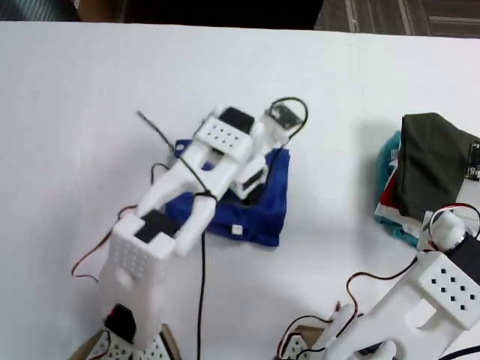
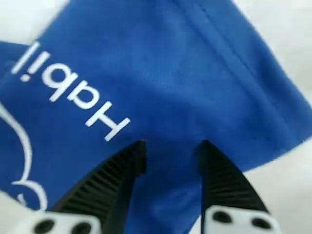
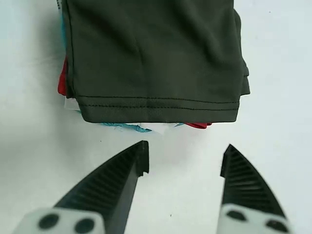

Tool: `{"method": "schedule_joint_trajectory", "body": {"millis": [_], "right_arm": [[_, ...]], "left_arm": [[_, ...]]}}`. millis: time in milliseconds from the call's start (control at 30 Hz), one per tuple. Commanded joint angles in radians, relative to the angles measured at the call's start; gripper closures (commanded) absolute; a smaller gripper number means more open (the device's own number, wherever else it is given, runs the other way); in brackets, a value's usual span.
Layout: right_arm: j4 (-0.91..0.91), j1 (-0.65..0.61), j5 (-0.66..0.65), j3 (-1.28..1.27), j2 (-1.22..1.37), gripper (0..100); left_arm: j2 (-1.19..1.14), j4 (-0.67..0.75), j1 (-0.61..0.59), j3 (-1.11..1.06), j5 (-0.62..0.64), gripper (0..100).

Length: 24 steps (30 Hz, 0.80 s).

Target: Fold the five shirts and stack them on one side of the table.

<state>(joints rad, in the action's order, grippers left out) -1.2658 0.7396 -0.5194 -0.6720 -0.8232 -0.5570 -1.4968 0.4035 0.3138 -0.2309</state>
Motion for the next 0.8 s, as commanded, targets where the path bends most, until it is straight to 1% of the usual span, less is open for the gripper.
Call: {"method": "schedule_joint_trajectory", "body": {"millis": [0, 100, 200, 300, 500, 567, 633, 767], "right_arm": [[0.013, 0.008, 0.002, 0.006, -0.021, 75.1], [0.013, 0.008, 0.002, 0.006, -0.021, 75.1], [0.013, 0.008, 0.002, 0.006, -0.021, 75.1], [0.013, 0.008, 0.002, 0.005, -0.021, 75.1], [0.012, 0.007, 0.002, 0.002, -0.019, 75.1], [0.012, -0.001, 0.002, -0.009, -0.019, 75.1], [0.012, -0.038, 0.002, -0.038, -0.019, 75.1], [0.012, -0.131, 0.003, -0.112, -0.019, 75.1]], "left_arm": [[-0.003, 0.038, 0.003, -0.038, 0.002, 80], [0.0, 0.034, 0.025, -0.065, 0.002, 80], [0.003, 0.032, 0.014, -0.045, 0.002, 80], [0.005, 0.02, -0.028, 0.024, 0.003, 80], [0.069, -0.058, -0.121, 0.211, 0.003, 80], [0.078, -0.061, -0.16, 0.24, 0.003, 80], [0.074, -0.043, -0.196, 0.22, 0.0, 80], [0.015, 0.084, -0.267, 0.105, 0.0, 80]]}}
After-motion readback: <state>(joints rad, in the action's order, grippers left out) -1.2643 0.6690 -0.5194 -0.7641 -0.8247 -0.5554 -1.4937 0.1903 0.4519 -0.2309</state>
